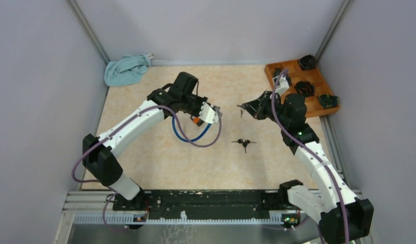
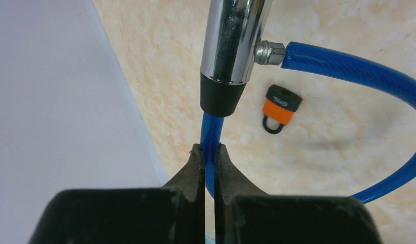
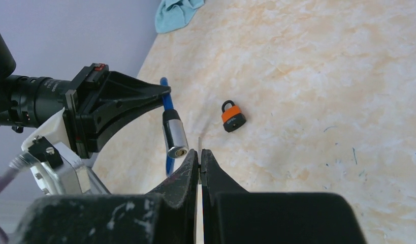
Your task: Unlock with the key
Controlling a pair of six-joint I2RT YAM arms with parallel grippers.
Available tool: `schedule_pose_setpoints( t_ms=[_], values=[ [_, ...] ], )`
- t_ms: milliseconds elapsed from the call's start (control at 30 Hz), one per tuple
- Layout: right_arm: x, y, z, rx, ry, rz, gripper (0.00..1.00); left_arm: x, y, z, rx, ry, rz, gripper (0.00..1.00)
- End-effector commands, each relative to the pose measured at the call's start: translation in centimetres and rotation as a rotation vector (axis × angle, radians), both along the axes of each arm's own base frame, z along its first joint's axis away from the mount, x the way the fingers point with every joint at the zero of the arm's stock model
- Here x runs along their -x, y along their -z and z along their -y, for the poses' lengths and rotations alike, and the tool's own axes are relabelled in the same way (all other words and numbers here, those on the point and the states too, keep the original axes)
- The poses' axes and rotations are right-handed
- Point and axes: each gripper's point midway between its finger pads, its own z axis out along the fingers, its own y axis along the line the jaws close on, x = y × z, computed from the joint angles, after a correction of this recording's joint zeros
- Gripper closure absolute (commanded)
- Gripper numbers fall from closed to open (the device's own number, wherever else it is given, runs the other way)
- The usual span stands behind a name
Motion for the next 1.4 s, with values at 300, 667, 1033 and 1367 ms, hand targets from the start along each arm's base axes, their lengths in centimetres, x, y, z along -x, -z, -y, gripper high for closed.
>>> schedule_pose_setpoints(
  t_ms=[300,667,1033,1367],
  values=[
    [2.2,-4.7,-5.0,-0.095,-0.200,0.170,1.00,4.3,-5.5,-1.9,0.380,-0.214,-0.191,1.00],
    [4.8,-6.7,-7.0,-0.170,-0.292,0.189,1.00,5.5,-5.7,-2.9,0.446,-0.220,-0.189,1.00],
    [5.4,-6.0,-7.9,-0.158,-0.330,0.163,1.00,6.0,-5.9,-3.0,0.469,-0.230,-0.209,1.00],
    [5.4,-5.2,-8.1,-0.162,-0.337,0.129,1.00,6.1,-5.7,-3.0,0.474,-0.229,-0.216,1.00]
  ],
)
